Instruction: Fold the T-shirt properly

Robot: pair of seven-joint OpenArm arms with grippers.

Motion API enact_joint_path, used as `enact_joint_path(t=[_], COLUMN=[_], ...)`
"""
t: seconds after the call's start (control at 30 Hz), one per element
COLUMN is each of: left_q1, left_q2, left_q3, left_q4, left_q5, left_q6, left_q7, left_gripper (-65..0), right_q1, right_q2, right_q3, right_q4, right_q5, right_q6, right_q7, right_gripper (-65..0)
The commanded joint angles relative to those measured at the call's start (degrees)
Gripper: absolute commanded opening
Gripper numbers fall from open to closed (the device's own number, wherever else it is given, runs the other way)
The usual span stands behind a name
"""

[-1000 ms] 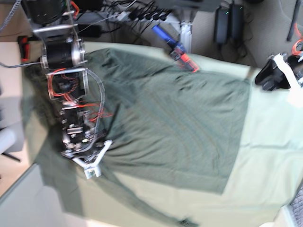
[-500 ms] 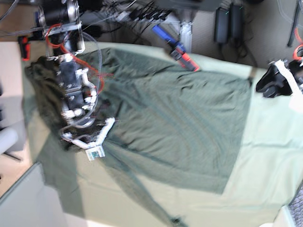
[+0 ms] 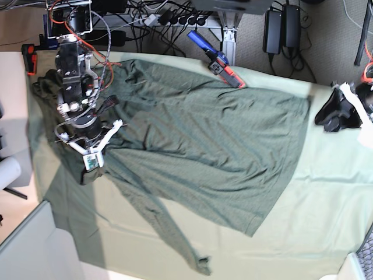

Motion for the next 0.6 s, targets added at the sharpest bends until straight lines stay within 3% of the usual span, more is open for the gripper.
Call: enact_joint_path(t=[0.0, 0.03, 0.1, 0.17, 0.23, 0.33, 0.57], left_q1=[-0.8, -1.3, -2.4, -3.4, -4.5, -6.6, -16.2], left_q2=[-0.8, -0.8, -0.8, -0.8, -0.8, -0.8, -0.4], left_q3=[-0.3, -0.3, -0.3, 0.0, 0.9, 4.4, 18.1], left_q4=[0.9, 0.9, 0.9, 0.9, 0.9, 0.9, 0.8], left_q5=[-1.2, -1.2, -1.2, -1.2, -1.2, -0.3, 9.2], left_q6=[-0.7, -0.7, -0.7, -0.7, -0.7, -0.7, -0.7], left_q7=[-1.0, -1.0, -1.0, -1.1, -1.1, -1.5, -6.9], left_gripper=[-37.0, -36.9, -35.8, -33.6, -30.6, -29.3, -29.3], right_q1=[1.0, 1.0, 1.0, 1.0, 1.0, 1.0, 1.2], right_q2=[0.7, 0.6, 0.6, 0.6, 0.6, 0.6, 0.6], right_q3=[0.6, 0.7, 0.7, 1.0, 1.8, 4.5, 16.5], right_q4=[1.0, 1.1, 1.2, 1.6, 2.6, 4.7, 2.3], right_q5=[0.5, 1.0, 0.9, 0.7, 0.8, 0.7, 3.1], right_q6=[-0.5, -0.5, -0.5, -0.6, -0.7, -3.6, -4.8], right_q7=[0.2, -0.3, -0.5, -0.9, -2.1, -3.8, -2.9], right_gripper=[-65.0, -59.4, -40.6, -31.8, -31.6, -31.6, -31.6])
